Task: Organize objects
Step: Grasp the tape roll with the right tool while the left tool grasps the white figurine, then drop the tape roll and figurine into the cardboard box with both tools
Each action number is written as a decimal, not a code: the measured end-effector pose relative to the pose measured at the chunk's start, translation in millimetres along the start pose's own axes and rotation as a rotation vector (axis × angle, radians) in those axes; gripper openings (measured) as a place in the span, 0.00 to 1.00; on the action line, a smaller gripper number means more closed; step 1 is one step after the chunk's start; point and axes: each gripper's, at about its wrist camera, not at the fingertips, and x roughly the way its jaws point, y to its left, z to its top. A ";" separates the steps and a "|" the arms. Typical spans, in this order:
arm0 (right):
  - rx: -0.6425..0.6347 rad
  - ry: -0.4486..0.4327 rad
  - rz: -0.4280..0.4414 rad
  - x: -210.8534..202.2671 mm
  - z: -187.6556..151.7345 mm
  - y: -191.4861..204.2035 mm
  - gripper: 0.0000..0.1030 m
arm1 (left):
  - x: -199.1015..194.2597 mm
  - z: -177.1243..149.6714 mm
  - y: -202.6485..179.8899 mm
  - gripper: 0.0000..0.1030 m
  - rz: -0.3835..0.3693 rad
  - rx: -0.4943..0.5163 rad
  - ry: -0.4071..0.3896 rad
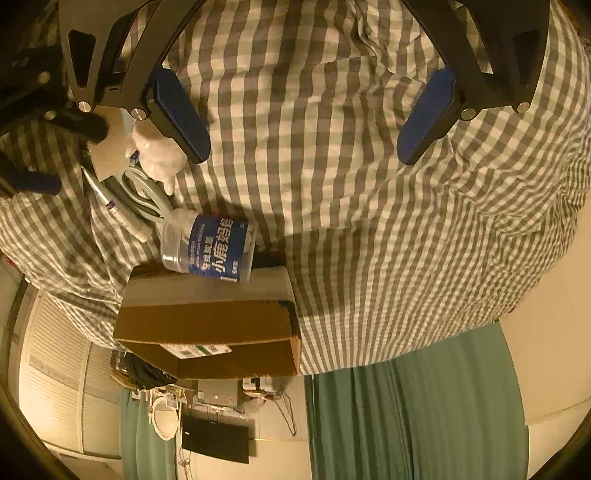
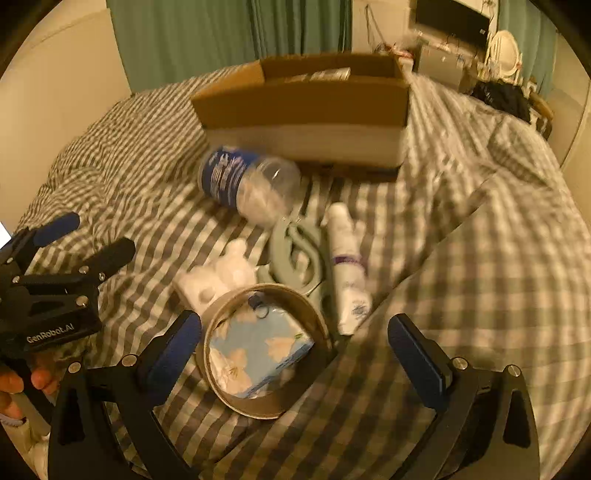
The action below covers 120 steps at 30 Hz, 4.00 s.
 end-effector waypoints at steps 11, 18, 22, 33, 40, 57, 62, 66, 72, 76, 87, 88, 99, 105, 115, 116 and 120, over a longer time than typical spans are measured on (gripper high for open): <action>-0.066 0.074 0.014 22.9 -8.1 17.3 0.79 | 9.8 -3.5 4.5 1.00 0.004 -0.007 0.028; -0.051 -0.027 0.035 -23.9 1.5 5.9 0.79 | 3.7 -0.2 -7.5 1.00 -0.006 0.027 0.018; -0.034 -0.097 0.012 -50.6 13.3 -3.8 0.79 | -2.6 2.7 -22.3 1.00 -0.060 0.042 0.019; -0.042 -0.136 -0.055 -55.5 15.8 -24.9 0.79 | 31.8 -1.6 -76.6 1.00 -0.109 0.129 0.123; -0.042 -0.119 -0.035 -44.4 14.1 -30.2 0.78 | 54.9 -3.4 -77.3 0.86 -0.134 0.085 0.173; -0.055 -0.194 -0.031 -72.9 23.4 -23.4 0.78 | -3.6 18.8 -56.8 0.53 -0.200 0.040 0.064; -0.063 -0.240 -0.022 -86.3 45.9 -26.2 0.78 | -23.9 53.0 -45.7 0.53 -0.184 0.033 -0.029; -0.082 -0.304 -0.023 -98.1 77.1 -27.4 0.78 | -35.7 90.9 -37.0 0.53 -0.172 0.024 -0.118; -0.070 -0.359 0.010 -98.9 136.1 -35.5 0.78 | -28.5 143.5 -30.1 0.53 -0.103 0.030 -0.208; -0.023 -0.367 0.070 -85.5 183.7 -49.2 0.78 | -8.5 175.9 -22.5 0.53 -0.098 0.006 -0.226; 0.030 -0.277 0.075 6.8 264.4 -77.2 0.78 | 75.5 216.2 -21.0 0.53 -0.100 -0.012 -0.170; 0.037 -0.269 0.074 15.6 265.7 -80.5 0.78 | 84.9 216.5 -20.9 0.53 -0.105 -0.018 -0.159; 0.083 -0.230 0.107 59.2 255.3 -100.3 0.81 | 120.3 212.4 -38.3 0.53 -0.139 0.003 -0.113; 0.085 -0.295 0.078 25.4 251.5 -104.0 0.91 | 107.6 212.7 -43.3 0.66 -0.133 -0.007 -0.109; 0.063 -0.408 -0.008 -88.1 224.3 -89.4 0.91 | 12.7 212.7 -36.2 0.97 -0.072 0.001 -0.233; 0.057 -0.422 -0.015 -102.1 218.0 -87.1 0.91 | 1.3 209.7 -36.5 1.00 -0.066 0.005 -0.247; 0.035 -0.458 -0.034 -142.6 195.9 -78.9 0.91 | -29.8 199.1 -34.3 1.00 -0.066 0.022 -0.283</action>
